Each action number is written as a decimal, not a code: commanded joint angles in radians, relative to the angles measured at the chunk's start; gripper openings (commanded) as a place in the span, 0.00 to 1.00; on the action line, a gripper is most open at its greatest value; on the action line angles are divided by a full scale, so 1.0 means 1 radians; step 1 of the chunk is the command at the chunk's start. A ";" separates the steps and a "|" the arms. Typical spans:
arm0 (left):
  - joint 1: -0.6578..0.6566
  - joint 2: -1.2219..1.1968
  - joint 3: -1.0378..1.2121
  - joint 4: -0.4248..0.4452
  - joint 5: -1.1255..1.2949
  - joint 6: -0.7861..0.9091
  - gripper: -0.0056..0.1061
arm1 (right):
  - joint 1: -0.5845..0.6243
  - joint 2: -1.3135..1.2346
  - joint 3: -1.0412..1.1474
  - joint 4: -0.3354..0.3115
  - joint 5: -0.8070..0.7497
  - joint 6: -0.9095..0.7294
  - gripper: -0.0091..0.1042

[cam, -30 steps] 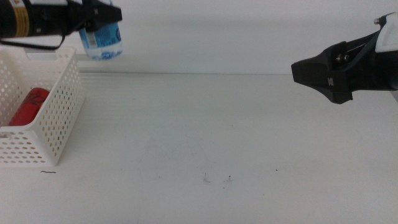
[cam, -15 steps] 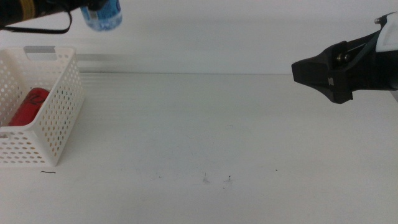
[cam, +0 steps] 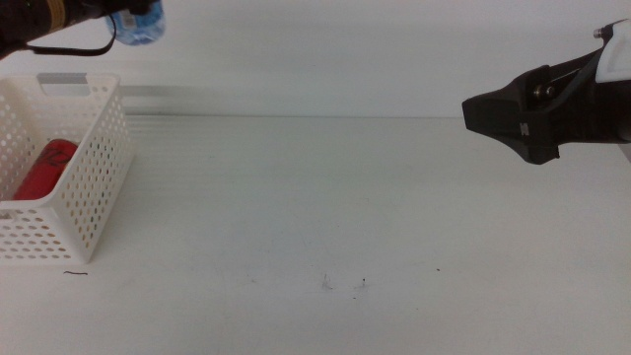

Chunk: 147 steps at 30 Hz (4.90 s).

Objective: Use arms to grab the bottles and put them into the dustbin to the left of the table.

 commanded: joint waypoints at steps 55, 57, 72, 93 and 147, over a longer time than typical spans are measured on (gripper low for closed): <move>0.269 0.366 -0.516 -1.569 1.484 1.633 0.89 | 0.000 -0.005 -0.007 0.001 -0.006 -0.002 0.83; 0.269 0.361 -0.518 -1.588 1.511 1.633 0.89 | 0.000 -0.005 -0.007 0.001 -0.006 -0.002 0.83; 0.049 0.065 -0.516 -1.467 1.540 1.525 0.89 | 0.000 -0.005 -0.007 0.001 -0.006 -0.002 0.83; -0.440 -0.519 0.007 -1.728 1.045 1.748 0.89 | 0.000 -0.005 -0.007 0.001 -0.006 -0.002 0.83; -0.207 -1.057 0.640 -1.388 0.511 1.398 0.89 | -0.215 -0.226 0.489 0.164 -0.746 0.023 0.83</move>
